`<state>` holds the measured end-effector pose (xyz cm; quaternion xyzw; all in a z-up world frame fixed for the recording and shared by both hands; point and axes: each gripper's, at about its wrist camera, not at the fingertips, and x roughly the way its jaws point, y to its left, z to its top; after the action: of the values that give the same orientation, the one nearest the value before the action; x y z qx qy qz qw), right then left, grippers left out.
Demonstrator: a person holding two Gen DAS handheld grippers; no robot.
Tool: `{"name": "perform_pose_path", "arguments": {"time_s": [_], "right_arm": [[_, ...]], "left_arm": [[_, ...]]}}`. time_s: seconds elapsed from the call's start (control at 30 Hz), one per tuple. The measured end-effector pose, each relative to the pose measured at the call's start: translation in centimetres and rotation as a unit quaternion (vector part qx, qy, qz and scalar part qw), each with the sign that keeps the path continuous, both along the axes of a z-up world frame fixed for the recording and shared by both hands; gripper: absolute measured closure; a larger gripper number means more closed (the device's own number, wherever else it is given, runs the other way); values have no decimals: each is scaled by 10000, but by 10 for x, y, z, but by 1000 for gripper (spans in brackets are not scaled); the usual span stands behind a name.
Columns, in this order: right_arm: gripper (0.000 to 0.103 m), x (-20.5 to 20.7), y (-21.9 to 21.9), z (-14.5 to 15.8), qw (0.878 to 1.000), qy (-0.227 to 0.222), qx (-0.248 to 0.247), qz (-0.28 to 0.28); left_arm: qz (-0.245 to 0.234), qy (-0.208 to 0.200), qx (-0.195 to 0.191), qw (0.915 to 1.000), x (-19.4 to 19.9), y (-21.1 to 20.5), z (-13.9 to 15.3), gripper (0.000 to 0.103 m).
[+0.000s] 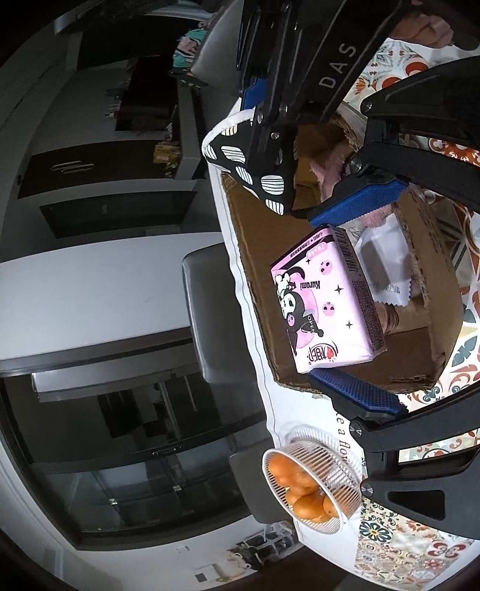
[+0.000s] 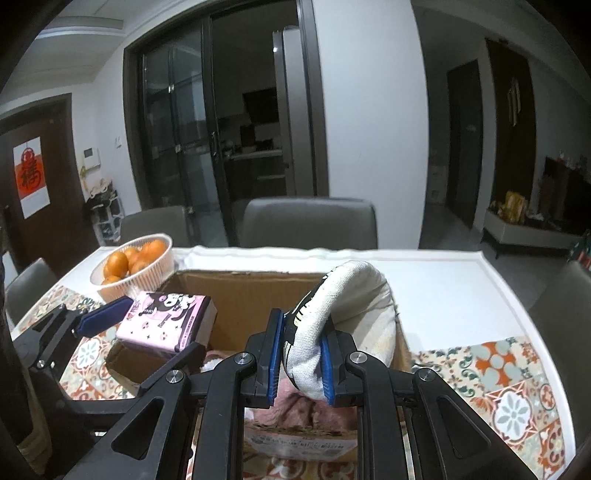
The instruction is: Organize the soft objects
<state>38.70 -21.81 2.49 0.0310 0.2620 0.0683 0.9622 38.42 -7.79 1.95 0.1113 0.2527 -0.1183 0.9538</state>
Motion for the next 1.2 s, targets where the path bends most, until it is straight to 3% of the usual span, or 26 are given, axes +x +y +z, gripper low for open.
{"name": "perform_pose_path", "arguments": {"time_s": [0.1, 0.23, 0.37, 0.8, 1.2], "right_arm": [[82, 6, -2, -3, 9999, 151, 11, 67], [61, 10, -6, -4, 9994, 329, 53, 47], [49, 8, -7, -4, 9992, 407, 33, 26], [48, -22, -5, 17, 9996, 212, -24, -171], [48, -77, -3, 44, 9995, -83, -2, -320]], "left_arm": [[3, 136, 2, 9999, 3, -3, 1, 23], [67, 165, -35, 9998, 5, -2, 3, 15], [149, 133, 38, 9998, 1, 0, 5, 13], [482, 70, -204, 9986, -26, 19, 25, 12], [604, -165, -323, 9975, -81, 26, 56, 12]]}}
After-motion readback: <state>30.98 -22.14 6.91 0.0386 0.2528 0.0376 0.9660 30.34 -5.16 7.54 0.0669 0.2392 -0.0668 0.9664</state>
